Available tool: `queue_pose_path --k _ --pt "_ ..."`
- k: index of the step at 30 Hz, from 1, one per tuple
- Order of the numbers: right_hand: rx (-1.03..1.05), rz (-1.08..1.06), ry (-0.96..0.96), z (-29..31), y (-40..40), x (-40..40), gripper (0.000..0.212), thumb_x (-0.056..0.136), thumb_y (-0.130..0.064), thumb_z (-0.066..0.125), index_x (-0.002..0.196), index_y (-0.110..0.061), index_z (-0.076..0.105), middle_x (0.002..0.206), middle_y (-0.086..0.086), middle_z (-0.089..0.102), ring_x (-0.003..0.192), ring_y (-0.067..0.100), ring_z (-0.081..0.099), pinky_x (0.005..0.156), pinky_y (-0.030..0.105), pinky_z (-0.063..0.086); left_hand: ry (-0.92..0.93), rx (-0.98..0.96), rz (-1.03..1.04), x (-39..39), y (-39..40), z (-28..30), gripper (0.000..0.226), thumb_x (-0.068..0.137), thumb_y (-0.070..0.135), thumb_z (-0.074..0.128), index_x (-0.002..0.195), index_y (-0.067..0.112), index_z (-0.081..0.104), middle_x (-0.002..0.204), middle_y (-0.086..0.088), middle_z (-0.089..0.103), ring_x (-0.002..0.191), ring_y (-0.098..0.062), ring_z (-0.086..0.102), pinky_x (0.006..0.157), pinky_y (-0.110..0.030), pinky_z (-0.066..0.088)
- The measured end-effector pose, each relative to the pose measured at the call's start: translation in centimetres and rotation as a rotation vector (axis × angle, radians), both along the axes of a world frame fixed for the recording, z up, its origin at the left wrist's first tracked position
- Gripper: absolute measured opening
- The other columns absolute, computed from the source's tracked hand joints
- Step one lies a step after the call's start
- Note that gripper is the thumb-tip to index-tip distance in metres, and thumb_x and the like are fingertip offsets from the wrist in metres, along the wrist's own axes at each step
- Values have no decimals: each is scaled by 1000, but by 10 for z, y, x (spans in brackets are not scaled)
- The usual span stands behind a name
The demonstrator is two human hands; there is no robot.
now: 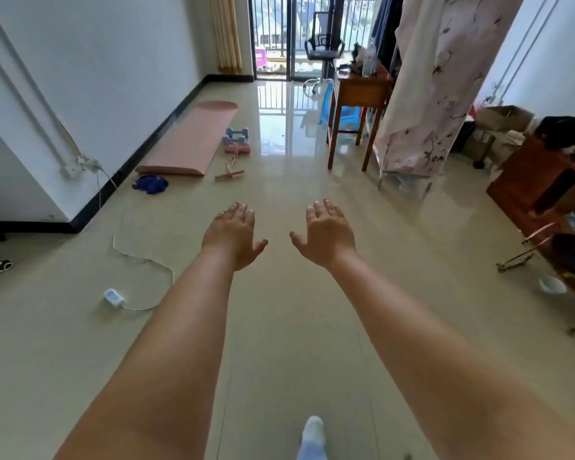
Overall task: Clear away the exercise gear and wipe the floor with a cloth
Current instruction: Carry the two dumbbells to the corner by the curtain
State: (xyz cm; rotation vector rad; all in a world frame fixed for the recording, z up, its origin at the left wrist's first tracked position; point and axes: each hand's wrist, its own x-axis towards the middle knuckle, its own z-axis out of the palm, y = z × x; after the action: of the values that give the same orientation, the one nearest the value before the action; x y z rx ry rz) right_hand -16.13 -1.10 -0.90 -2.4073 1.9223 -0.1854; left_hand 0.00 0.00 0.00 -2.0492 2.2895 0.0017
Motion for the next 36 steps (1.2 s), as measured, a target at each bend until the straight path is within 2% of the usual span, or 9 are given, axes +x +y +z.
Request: queue_pose_path --k 5,16,18,22,27,36 --pt "131 -39 -9 -48 -122 0 68 94 -43 41 144 -1 22 155 17 20 145 28 13 119 36 9 43 122 26 2 -122 -48 68 98 43 33 150 6 9 160 -9 7 148 -20 4 120 -33 8" --pt "207 -57 21 -46 -492 19 66 95 -42 40 144 -1 24 154 16 21 145 27 14 119 34 9 41 172 108 42 -481 -49 67 99 41 32 150 5 10 159 -10 7 148 -20 4 120 -32 7" --pt "214 -43 11 -48 -525 25 66 95 -41 40 144 -1 24 154 16 21 145 27 14 119 34 9 34 177 101 49 -515 -51 67 99 41 33 150 5 10 159 -10 7 148 -20 4 120 -32 8" --pt "214 -71 -7 -59 -688 58 66 94 -41 40 144 -1 25 154 16 22 145 27 16 119 34 11 15 180 95 78 -680 -64 68 98 42 33 150 4 10 159 -11 7 148 -22 5 120 -32 8" --pt "194 -85 -48 -43 -881 97 65 94 -41 42 143 -1 27 153 15 25 144 27 17 119 34 12 -5 170 76 113 -877 -49 68 98 41 35 149 4 12 159 -12 10 148 -23 7 120 -33 9" --pt "166 -73 -62 -53 -1234 116 65 94 -41 43 142 -1 28 152 15 28 144 27 19 119 34 13 -9 173 95 139 -1227 -65 69 97 42 37 149 4 13 159 -11 10 148 -24 7 120 -34 9"
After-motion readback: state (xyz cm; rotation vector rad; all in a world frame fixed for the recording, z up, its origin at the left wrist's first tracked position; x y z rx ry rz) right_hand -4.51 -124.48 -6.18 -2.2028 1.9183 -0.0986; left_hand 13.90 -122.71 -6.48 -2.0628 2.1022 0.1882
